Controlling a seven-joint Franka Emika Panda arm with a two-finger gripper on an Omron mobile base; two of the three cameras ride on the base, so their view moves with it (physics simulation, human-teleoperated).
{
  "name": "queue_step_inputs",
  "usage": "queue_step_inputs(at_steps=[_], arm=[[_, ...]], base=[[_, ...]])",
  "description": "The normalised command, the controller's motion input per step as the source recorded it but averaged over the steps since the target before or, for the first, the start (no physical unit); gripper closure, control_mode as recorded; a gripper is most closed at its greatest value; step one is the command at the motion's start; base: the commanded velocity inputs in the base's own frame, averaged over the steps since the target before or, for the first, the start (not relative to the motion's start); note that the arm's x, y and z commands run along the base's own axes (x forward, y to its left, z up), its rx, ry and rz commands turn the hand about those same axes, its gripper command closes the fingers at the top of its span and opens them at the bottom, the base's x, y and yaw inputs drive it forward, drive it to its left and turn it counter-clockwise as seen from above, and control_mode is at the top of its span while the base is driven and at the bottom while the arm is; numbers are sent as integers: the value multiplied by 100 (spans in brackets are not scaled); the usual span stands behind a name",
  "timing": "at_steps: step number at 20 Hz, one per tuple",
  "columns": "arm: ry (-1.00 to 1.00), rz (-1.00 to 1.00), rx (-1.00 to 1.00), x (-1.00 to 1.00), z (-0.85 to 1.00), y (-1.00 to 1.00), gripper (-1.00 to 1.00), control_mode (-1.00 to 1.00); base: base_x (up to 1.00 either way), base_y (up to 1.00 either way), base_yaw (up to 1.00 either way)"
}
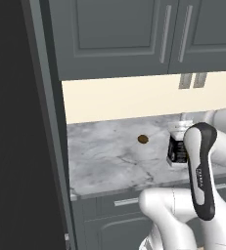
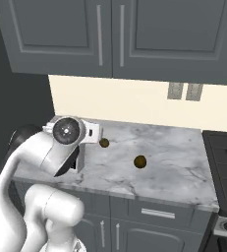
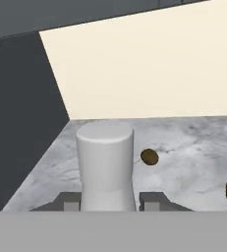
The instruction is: Place the liquor on the top shelf of the fridge to keep it out of children's reach, and place the avocado and kiwi on lower shelves for easy access.
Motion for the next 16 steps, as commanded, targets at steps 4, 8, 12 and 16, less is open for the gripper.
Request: queue_step_inputs(at_steps=[4,8,12,16], arm=[[0,-21,-2,-9,30,7,100,-100],[0,-12,-5,-6,24,0,100,-100],[0,-5,0,-15,19,0,100,-100],[0,-4,-3,-6,26,0,100,-100]], base=[[0,0,0],[0,0,0],[0,0,0],[0,0,0]])
